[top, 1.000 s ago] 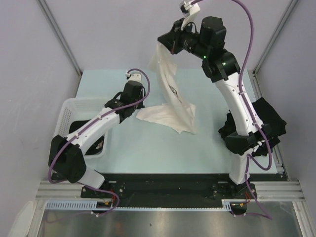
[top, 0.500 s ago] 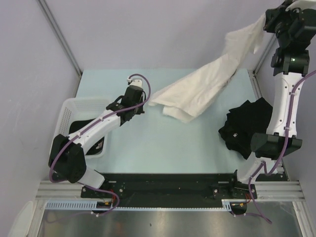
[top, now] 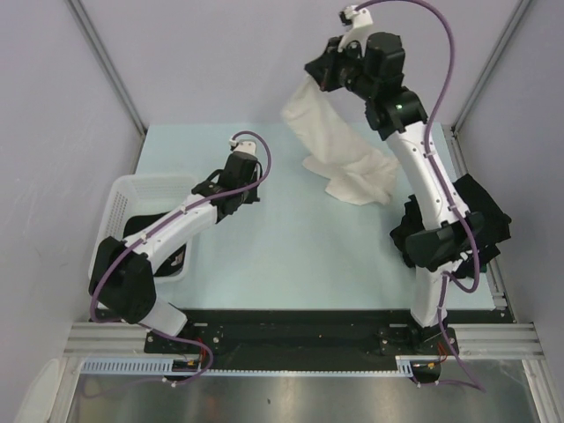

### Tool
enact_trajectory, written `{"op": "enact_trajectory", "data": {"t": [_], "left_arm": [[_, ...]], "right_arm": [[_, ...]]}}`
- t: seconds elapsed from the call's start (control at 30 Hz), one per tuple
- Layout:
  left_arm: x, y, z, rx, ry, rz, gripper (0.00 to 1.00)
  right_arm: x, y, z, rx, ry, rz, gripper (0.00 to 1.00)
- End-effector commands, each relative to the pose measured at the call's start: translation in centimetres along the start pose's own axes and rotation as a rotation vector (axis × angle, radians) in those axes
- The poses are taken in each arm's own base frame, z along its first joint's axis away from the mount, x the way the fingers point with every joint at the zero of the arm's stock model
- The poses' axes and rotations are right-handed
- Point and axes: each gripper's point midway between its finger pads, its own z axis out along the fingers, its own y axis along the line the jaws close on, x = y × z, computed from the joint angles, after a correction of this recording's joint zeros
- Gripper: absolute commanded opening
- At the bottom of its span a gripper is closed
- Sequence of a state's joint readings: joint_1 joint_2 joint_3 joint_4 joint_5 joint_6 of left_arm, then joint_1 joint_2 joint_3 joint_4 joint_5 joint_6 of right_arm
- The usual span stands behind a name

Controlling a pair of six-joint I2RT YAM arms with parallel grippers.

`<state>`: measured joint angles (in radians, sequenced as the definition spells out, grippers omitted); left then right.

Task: Fold and stack the t-shirts
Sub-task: Flatten out the tshirt

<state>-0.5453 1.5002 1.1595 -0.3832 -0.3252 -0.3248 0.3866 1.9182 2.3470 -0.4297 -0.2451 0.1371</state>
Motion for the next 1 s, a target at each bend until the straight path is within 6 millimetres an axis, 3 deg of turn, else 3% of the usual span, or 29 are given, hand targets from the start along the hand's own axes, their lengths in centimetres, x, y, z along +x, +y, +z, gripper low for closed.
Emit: {"op": "enact_trajectory", "data": {"t": [0.0,0.03,0.13,0.23,0.27,0.33,0.37,0.47,0.5,0.63,0.8,0.87,0.97], "left_arm": [[-1.7,-0.9,-0.6,0.030,-0.042,-0.027,0.00],[-1.6,-0.8,-0.7,0.028,-0.038,-0.024,0.00],[-1.4,-0.7,-0.9,0.025,-0.037,-0.022,0.00],[-1.3,-0.5,-1.1,0.021,-0.036,-0.022,0.00],[-1.2,-0.4,-1.1,0.021,-0.034,-0.021,0.00],[-1.1,-0.4,-1.2,0.019,-0.035,-0.021,0.00],[-0.9,-0.4,-1.2,0.021,-0.031,-0.020,0.00],[-0.7,-0.7,-1.1,0.036,-0.023,-0.036,0.00],[-0.6,-0.9,-1.0,0.043,-0.024,-0.044,0.00],[0.1,-2.5,-0.1,0.071,0.004,-0.041,0.00],[-0.9,-5.5,0.2,0.112,0.011,-0.001,0.00],[-1.2,-6.5,0.3,0.128,0.011,0.010,0.00],[-1.3,-7.2,0.4,0.141,0.008,0.017,0.00]], "right_arm": [[-6.1,6.2,-0.6,-0.158,-0.163,0.010,0.00],[-5.6,6.8,-0.1,-0.174,-0.159,0.010,0.00],[-6.0,5.8,0.3,-0.134,-0.182,-0.017,0.00],[-5.9,1.1,0.1,-0.043,-0.171,-0.030,0.00],[-6.3,-2.5,-0.5,0.035,-0.174,-0.044,0.00],[-5.9,-6.2,-1.2,0.107,-0.158,-0.041,0.00],[-5.7,-9.7,-2.2,0.169,-0.147,-0.035,0.00],[-4.6,-13.6,-3.5,0.234,-0.114,-0.021,0.00],[-5.1,-14.9,-4.5,0.259,-0.122,-0.028,0.00],[-4.0,-16.6,-5.8,0.297,-0.078,-0.081,0.00],[-1.9,-18.5,-7.5,0.353,0.001,-0.165,0.00],[-3.1,-18.9,-8.6,0.374,-0.024,-0.165,0.00],[-5.3,-17.5,-8.6,0.327,-0.088,-0.131,0.00]]}}
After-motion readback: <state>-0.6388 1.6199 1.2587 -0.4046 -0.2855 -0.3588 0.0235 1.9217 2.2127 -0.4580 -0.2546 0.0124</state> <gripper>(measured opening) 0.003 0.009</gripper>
